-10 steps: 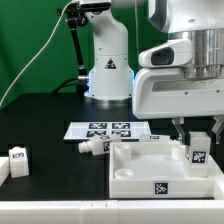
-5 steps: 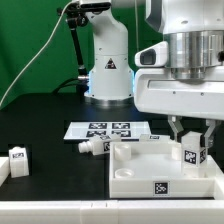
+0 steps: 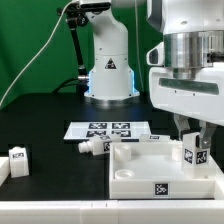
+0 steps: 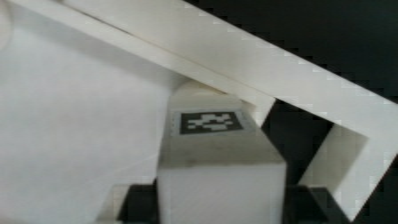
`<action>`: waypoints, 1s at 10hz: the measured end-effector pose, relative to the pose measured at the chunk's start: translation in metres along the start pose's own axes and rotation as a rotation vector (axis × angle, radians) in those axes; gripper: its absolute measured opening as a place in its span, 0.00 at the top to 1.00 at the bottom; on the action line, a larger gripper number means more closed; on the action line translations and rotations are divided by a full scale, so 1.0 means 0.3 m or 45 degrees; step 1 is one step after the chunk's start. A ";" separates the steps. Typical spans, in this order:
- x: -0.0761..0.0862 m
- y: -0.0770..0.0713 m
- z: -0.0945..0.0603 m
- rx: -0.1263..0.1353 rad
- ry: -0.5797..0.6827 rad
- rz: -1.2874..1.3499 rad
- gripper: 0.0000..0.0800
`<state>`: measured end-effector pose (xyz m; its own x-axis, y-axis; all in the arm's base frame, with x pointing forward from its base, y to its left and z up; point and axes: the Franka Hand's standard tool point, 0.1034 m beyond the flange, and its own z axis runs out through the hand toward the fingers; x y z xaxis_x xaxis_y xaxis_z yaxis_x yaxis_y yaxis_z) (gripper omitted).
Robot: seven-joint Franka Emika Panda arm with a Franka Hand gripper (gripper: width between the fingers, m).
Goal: Assemble one leg
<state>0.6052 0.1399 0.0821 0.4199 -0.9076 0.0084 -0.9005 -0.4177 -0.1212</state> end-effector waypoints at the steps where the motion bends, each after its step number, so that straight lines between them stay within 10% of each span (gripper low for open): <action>1: 0.002 0.001 0.000 0.001 -0.003 -0.014 0.63; 2: 0.000 0.001 0.001 0.000 -0.003 -0.064 0.63; 4: -0.002 0.001 0.000 -0.001 -0.002 -0.232 0.24; 10: 0.001 0.002 0.003 -0.002 0.008 -1.026 0.19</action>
Offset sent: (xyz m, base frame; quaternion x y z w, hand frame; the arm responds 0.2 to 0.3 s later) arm -0.0048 0.0020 0.0039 -0.0160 -0.0198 -0.0785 0.9966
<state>0.6051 0.1393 0.0811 0.9399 -0.3271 0.0983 -0.3209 -0.9442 -0.0742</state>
